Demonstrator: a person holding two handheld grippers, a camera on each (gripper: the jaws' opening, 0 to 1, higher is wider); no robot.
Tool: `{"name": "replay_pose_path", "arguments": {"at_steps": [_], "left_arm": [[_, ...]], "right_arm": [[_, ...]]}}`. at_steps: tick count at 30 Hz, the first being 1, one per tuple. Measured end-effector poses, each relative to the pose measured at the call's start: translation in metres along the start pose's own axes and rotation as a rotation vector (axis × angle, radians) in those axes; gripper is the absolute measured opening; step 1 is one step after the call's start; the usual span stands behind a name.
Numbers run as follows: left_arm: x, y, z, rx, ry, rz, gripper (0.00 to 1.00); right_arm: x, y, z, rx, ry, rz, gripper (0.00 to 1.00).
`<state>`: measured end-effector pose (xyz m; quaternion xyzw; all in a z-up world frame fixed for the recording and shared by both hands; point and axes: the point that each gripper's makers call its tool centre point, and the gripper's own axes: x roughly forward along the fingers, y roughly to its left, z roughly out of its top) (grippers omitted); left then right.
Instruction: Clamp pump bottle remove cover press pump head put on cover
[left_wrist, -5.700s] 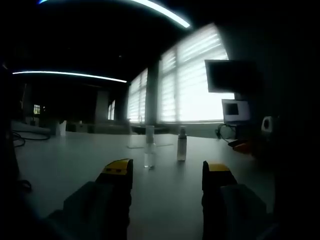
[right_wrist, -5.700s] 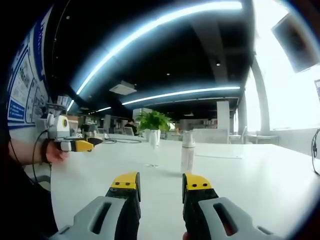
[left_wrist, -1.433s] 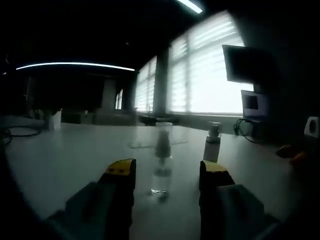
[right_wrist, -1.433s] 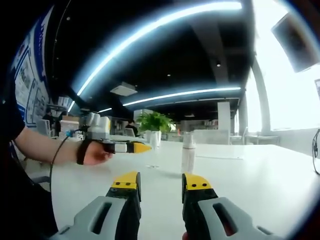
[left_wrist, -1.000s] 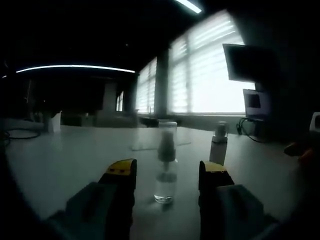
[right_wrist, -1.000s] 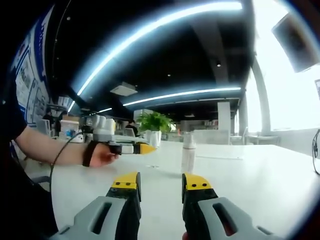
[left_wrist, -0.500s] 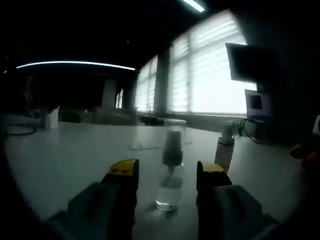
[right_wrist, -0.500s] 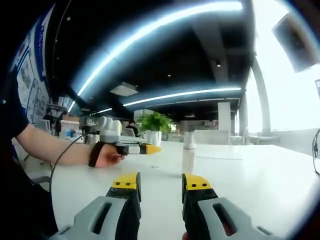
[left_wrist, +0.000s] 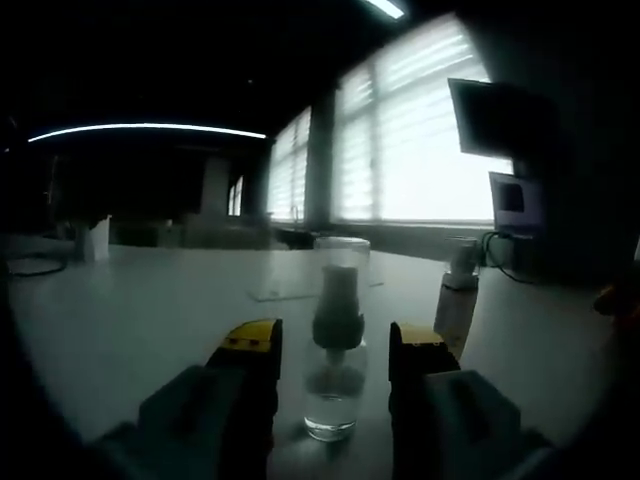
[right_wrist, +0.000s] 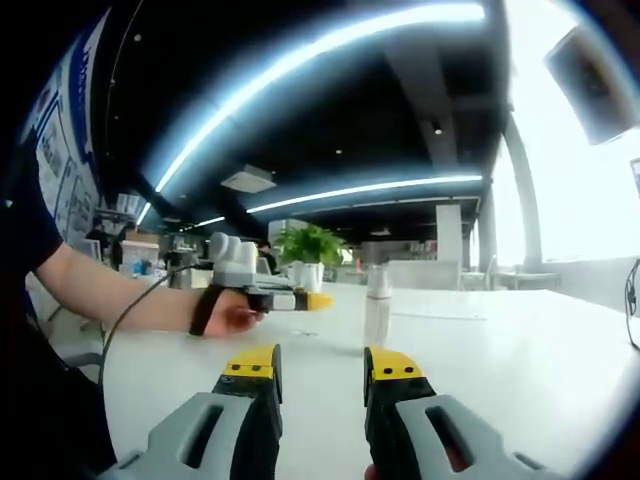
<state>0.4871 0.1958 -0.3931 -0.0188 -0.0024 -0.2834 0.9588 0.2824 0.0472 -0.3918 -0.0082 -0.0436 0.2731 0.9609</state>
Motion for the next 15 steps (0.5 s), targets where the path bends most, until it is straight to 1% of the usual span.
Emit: {"name": "replay_pose_path", "arguments": {"at_steps": [3,5,8,11,14,15], "left_arm": [[0.0,0.003,0.0,-0.006,0.0,0.005,0.31],[0.0,0.001,-0.001,-0.012,0.0,0.002,0.28],[0.003,0.0,-0.006,0.008,0.02,-0.002,0.28],[0.004,-0.003,-0.007,0.009,0.026,-0.003,0.27],[0.004,-0.003,-0.01,0.01,0.039,0.003,0.25],[0.005,0.0,-0.012,0.009,0.05,0.01,0.25]], "right_arm": [[0.0,0.0,0.0,0.0,0.0,0.0,0.27],[0.0,0.0,0.0,0.0,0.0,0.0,0.27],[0.0,0.0,0.0,-0.003,0.001,0.001,0.27],[0.0,0.0,0.0,-0.005,0.001,-0.001,0.27],[0.0,-0.001,0.0,-0.005,0.002,-0.001,0.27],[0.0,0.0,-0.001,-0.005,0.002,-0.001,0.27]]}}
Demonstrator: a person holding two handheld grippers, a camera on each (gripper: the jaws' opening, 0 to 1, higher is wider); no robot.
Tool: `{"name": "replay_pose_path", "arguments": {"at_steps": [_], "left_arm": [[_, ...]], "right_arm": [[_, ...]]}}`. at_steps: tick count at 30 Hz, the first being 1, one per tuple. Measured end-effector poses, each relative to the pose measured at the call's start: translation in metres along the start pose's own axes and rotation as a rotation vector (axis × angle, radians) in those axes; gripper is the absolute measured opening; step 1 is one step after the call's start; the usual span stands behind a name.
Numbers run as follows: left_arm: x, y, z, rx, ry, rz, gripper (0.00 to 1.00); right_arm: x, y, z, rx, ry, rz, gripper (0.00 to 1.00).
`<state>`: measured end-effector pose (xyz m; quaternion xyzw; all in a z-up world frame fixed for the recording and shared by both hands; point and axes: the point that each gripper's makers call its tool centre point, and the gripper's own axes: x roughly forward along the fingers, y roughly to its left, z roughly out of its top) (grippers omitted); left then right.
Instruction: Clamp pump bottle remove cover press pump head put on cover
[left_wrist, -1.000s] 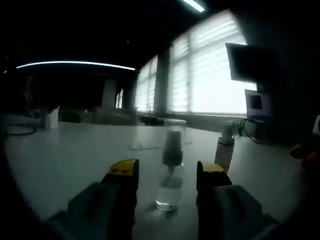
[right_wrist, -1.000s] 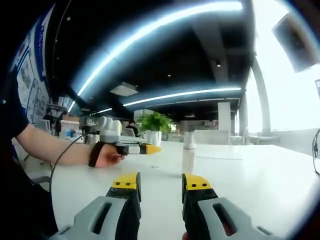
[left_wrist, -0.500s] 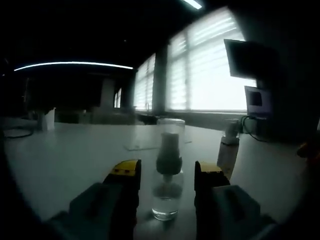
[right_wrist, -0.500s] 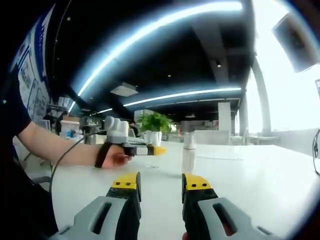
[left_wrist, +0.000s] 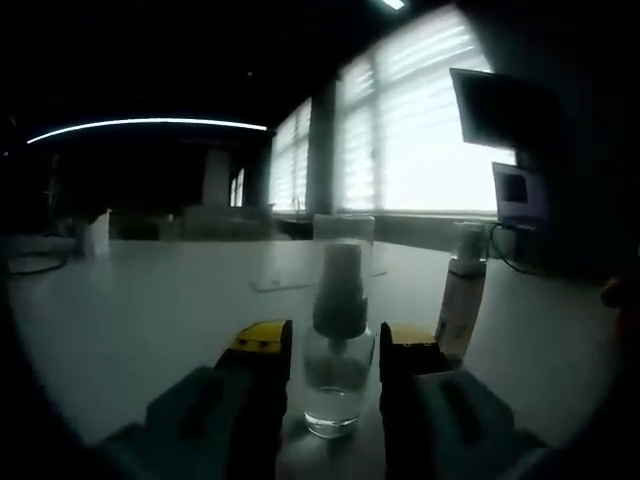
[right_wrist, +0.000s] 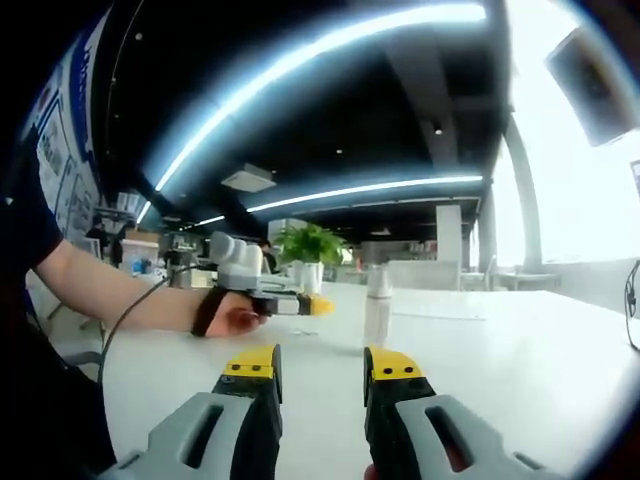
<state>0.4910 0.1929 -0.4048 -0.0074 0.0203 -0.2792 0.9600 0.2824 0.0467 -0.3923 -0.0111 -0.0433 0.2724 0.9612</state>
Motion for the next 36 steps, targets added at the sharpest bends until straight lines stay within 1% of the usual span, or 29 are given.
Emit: {"name": "replay_pose_path", "arguments": {"at_steps": [6,14,24,29,33,36], "left_arm": [[0.0004,-0.0033,0.0002,-0.016,-0.008,-0.006,0.21],[-0.0014,-0.0008,0.0018,-0.015,-0.019,-0.009,0.17],[-0.0025,-0.0002,0.0021,-0.009,-0.022,-0.01,0.17],[-0.005,-0.0003,0.0029,-0.001,-0.029,0.003,0.16],[-0.0057,-0.0049,0.0038,-0.014,-0.034,-0.02,0.16],[-0.0082,-0.0062,0.0075,-0.034,-0.049,-0.024,0.16]], "right_arm": [[0.0001,0.0003,-0.0008,-0.003,0.002,0.001,0.27],[0.0,-0.0001,-0.0012,-0.005,0.004,0.0,0.27],[0.0003,-0.0002,-0.0008,-0.003,0.002,0.001,0.27],[-0.0003,0.0005,0.0012,0.002,-0.006,0.004,0.27],[-0.001,0.0044,0.004,0.009,-0.013,0.011,0.27],[-0.0011,0.0055,0.0045,0.012,-0.012,0.012,0.27]]}}
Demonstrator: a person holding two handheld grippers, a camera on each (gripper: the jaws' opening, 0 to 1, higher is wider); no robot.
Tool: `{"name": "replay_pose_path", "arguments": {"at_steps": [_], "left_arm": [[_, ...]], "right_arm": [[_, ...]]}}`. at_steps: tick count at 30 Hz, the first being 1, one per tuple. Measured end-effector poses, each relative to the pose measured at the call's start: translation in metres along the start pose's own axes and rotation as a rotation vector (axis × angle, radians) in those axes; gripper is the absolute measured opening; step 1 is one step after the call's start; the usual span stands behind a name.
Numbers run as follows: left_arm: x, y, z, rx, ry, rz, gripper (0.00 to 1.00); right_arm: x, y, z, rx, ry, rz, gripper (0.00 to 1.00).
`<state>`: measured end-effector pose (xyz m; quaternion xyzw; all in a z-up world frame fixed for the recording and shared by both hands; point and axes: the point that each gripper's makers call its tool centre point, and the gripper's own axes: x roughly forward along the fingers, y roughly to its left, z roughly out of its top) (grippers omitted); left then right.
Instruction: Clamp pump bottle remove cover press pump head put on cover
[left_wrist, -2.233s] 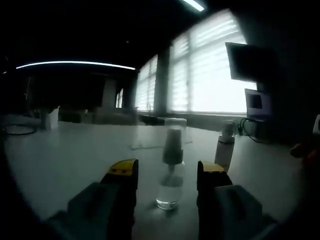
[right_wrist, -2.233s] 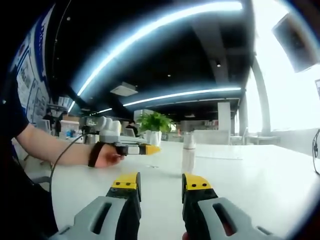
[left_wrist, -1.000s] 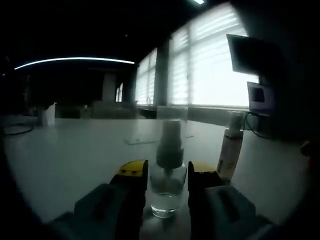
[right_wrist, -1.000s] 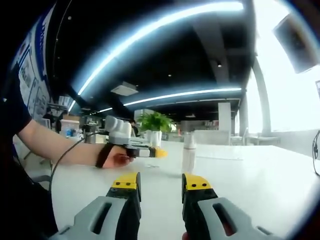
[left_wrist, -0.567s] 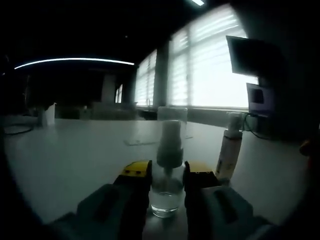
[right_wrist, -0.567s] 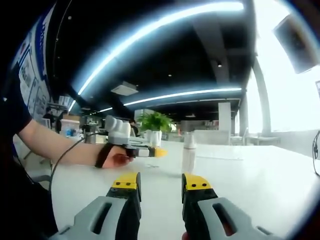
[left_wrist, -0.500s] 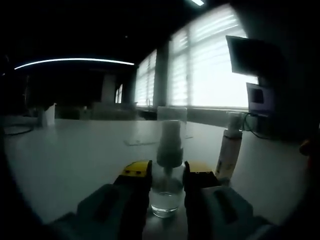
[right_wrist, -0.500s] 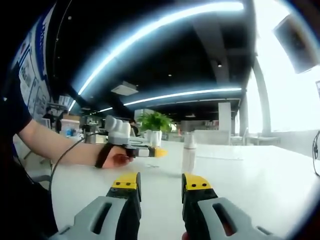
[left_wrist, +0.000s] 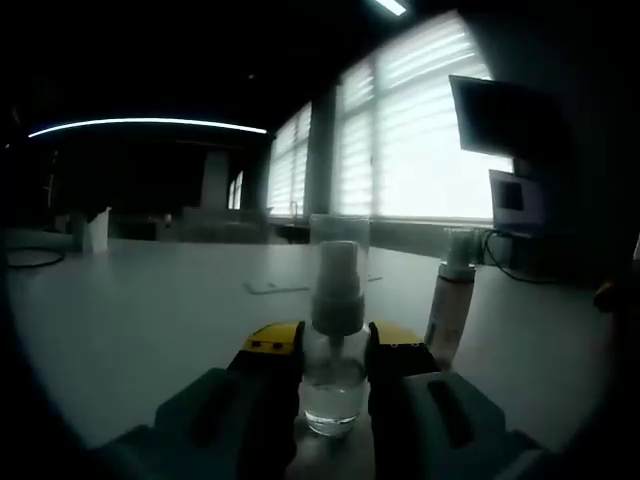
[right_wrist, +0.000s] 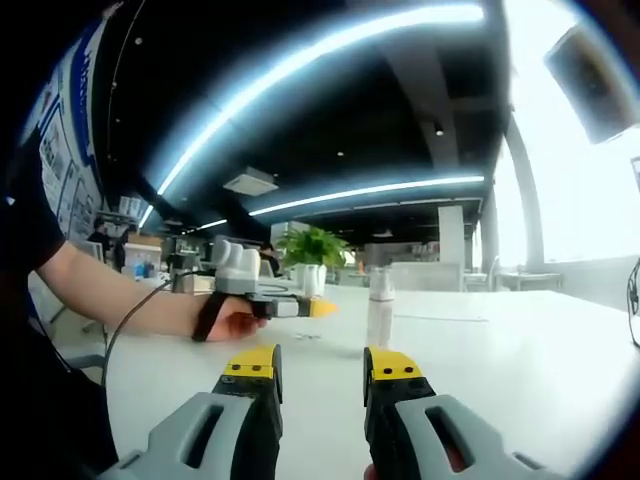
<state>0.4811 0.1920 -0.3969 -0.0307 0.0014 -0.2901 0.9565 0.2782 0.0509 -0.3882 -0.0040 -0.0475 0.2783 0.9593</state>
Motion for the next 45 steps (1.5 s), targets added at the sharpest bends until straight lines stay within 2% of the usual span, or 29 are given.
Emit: {"name": "replay_pose_path", "arguments": {"at_steps": [6,11,17,23,29,39,45], "left_arm": [[-0.002,0.003,0.003,-0.015,-0.021,0.0,0.16],[-0.008,-0.002,0.006,-0.018,-0.02,-0.017,0.16],[-0.013,0.002,0.01,-0.013,-0.02,-0.009,0.16],[-0.024,0.002,0.022,0.009,-0.037,-0.031,0.16],[-0.038,-0.009,0.026,0.041,-0.034,-0.065,0.16],[-0.062,-0.021,0.049,0.03,-0.064,-0.121,0.16],[-0.075,-0.033,0.052,0.065,-0.061,-0.144,0.16]], "right_arm": [[0.0,0.001,0.0,0.0,0.003,-0.005,0.27],[0.0,0.0,-0.001,-0.002,0.007,-0.006,0.27],[-0.001,0.0,0.0,-0.003,0.006,-0.006,0.27],[-0.001,0.0,-0.001,-0.005,0.007,-0.007,0.27],[0.0,0.0,-0.001,-0.006,0.008,-0.007,0.27],[0.001,-0.005,-0.004,-0.01,0.011,-0.009,0.27],[0.001,-0.006,-0.004,-0.01,0.01,-0.009,0.27]]}}
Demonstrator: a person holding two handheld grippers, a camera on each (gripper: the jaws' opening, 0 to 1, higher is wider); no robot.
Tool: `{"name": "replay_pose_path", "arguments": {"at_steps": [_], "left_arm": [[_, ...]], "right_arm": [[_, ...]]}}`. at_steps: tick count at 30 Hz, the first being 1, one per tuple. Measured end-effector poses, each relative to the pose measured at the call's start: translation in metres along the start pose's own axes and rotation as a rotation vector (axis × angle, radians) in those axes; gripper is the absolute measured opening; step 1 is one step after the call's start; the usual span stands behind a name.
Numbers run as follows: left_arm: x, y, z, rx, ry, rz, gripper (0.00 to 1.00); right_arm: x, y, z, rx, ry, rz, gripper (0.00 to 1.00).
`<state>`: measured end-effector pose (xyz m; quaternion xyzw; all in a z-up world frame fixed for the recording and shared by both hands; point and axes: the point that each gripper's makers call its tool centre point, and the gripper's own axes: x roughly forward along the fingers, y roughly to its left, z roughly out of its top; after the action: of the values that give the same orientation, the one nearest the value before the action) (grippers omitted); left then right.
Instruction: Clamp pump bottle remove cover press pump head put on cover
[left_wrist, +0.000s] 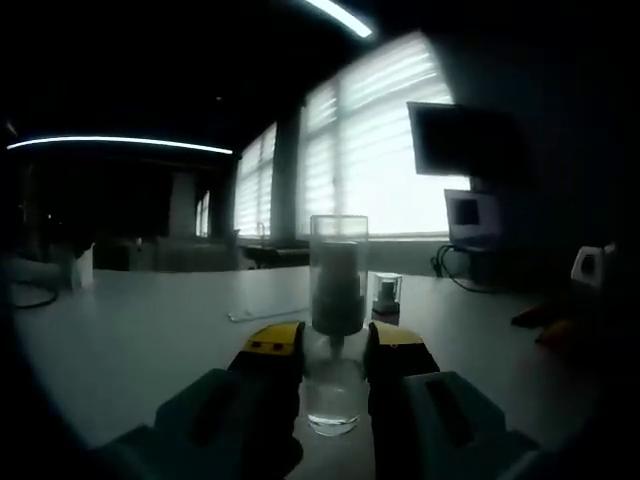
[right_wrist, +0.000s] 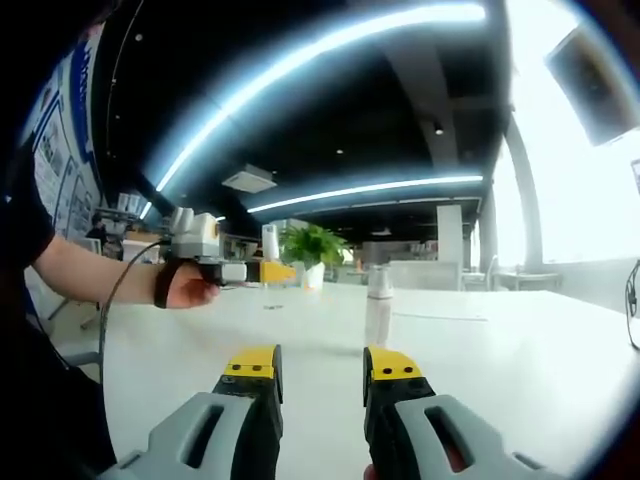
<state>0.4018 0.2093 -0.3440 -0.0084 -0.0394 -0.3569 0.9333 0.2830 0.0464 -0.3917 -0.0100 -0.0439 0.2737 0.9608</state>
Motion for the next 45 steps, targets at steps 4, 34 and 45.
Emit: {"name": "replay_pose_path", "arguments": {"at_steps": [4,34,45], "left_arm": [[-0.005,0.003,0.001,-0.006,-0.005,-0.023,0.16],[-0.05,-0.064,0.003,-0.023,0.012,-0.206,0.16],[-0.061,-0.081,-0.012,-0.073,0.038,-0.262,0.16]], "right_arm": [[0.0,0.0,0.0,-0.001,0.0,0.0,0.27],[0.0,0.002,-0.002,-0.007,0.006,0.0,0.27],[0.0,0.002,-0.001,-0.007,0.003,0.002,0.26]]}}
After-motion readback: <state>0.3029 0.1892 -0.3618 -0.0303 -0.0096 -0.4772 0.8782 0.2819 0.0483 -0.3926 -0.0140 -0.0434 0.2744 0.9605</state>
